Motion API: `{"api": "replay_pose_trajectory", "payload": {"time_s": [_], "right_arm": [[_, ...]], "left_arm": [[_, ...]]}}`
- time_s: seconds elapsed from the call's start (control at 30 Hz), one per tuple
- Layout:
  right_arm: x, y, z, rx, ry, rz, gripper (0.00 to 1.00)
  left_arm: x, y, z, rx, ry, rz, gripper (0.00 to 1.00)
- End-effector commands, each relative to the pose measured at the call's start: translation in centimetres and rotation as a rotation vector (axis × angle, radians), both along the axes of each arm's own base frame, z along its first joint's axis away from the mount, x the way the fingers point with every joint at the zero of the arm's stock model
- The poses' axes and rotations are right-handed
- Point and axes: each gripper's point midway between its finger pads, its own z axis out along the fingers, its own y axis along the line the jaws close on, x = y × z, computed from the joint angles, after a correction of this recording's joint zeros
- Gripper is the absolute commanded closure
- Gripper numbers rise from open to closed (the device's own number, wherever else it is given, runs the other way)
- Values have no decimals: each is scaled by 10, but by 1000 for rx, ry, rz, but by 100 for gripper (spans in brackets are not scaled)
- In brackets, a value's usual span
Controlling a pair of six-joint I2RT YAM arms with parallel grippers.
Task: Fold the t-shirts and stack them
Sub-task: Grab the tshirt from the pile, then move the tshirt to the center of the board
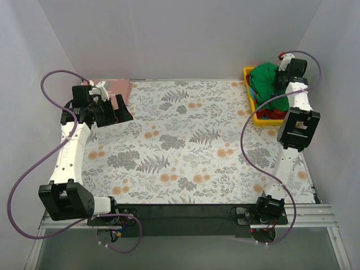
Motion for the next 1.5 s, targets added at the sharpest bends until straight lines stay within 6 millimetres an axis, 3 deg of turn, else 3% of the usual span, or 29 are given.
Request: {"api": "replay_pose_trajectory", "payload": {"time_s": [0.0,0.03,0.07,0.13,0.17,0.27,0.37,0.47,0.77,0.97,1.03,1.07,1.13,1.17,1.2,1.23,1.3,1.33,1.37,1.43,1.47], "right_arm": [[-23,6,156,20,-256,46,99],[-30,11,170,29,-276,67,99],[-43,18,203,23,-330,88,99],[-58,34,221,53,-356,148,99],[-71,42,248,53,-401,172,99],[-93,67,278,113,-448,258,99],[-129,95,335,155,-544,356,99],[-159,120,378,215,-610,435,99],[-246,191,472,312,-822,677,99],[-293,249,507,335,-935,830,99],[-293,258,502,310,-950,833,99],[-307,274,504,312,-966,873,99],[-302,284,482,297,-940,877,99],[-311,289,478,297,-942,882,99],[-312,301,463,319,-910,899,99],[-301,310,425,341,-825,901,99],[-311,329,383,372,-730,933,99],[-307,337,321,403,-560,932,89],[-315,341,297,373,-513,960,54],[-320,340,243,356,-374,942,28],[-325,333,204,344,-263,900,11]], "left_arm": [[-5,-3,18,-8,-51,-12,2],[-6,-3,19,-9,-55,-11,2],[-8,-3,20,-8,-61,-9,2],[-8,-3,22,-7,-69,-7,2],[-8,-2,24,-3,-78,2,2],[-5,6,23,28,-82,38,2],[-4,5,24,30,-67,25,2],[-6,-1,27,2,-59,-5,2],[-8,-7,45,-26,-98,-27,2],[-5,-2,51,2,-121,-4,2],[-2,3,51,23,-129,17,2],[-2,4,51,26,-132,21,2],[0,4,51,28,-135,21,2],[0,4,51,26,-136,19,2],[1,3,51,25,-132,13,2],[1,2,50,20,-129,7,2],[0,1,46,17,-120,-6,2],[0,-1,45,17,-119,-26,2],[-2,-2,42,15,-115,-41,2],[-6,-4,39,29,-119,-87,2],[-11,-9,35,16,-116,-122,2]]}}
